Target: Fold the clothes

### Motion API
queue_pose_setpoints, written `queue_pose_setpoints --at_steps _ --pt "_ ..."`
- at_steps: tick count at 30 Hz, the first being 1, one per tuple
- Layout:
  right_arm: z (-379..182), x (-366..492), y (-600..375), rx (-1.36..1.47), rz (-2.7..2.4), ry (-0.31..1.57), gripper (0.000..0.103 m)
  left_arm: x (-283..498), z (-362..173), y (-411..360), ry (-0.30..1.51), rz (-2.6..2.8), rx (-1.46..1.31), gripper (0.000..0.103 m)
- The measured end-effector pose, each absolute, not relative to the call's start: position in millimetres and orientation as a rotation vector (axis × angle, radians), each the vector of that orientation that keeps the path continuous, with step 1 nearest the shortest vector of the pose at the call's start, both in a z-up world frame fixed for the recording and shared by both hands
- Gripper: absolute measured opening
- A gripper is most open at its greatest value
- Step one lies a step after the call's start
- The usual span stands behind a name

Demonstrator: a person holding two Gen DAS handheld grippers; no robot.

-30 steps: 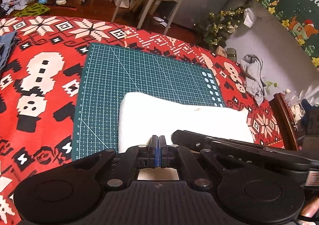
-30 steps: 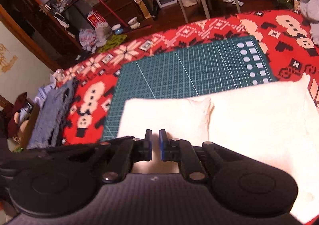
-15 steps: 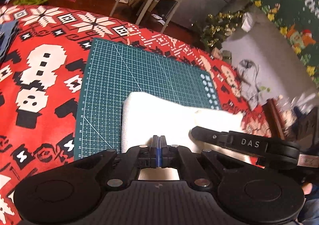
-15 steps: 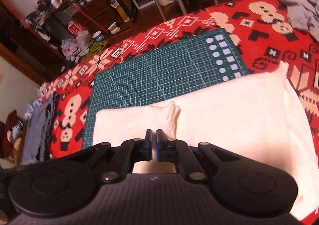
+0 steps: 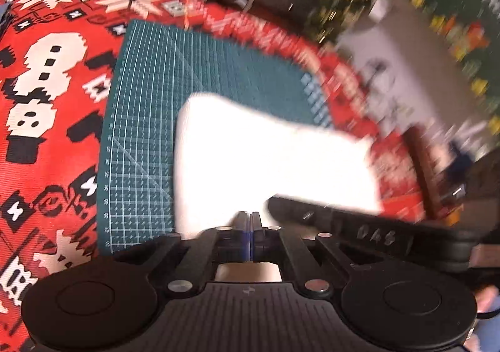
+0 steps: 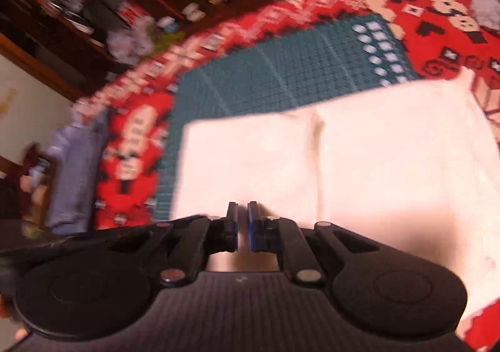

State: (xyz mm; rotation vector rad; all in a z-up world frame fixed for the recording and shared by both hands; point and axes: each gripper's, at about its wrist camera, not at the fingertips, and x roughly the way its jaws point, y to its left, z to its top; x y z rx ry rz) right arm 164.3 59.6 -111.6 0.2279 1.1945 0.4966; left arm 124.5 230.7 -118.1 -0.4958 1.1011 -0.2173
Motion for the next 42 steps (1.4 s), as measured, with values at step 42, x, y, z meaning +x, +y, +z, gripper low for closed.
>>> queue_pose_setpoints --at_steps 42 --pt "-115.4 192.6 27.5 0.304 0.333 1.073 0.007 112.6 -101.0 238.3 0.998 -0.073 -0.321 0.005"
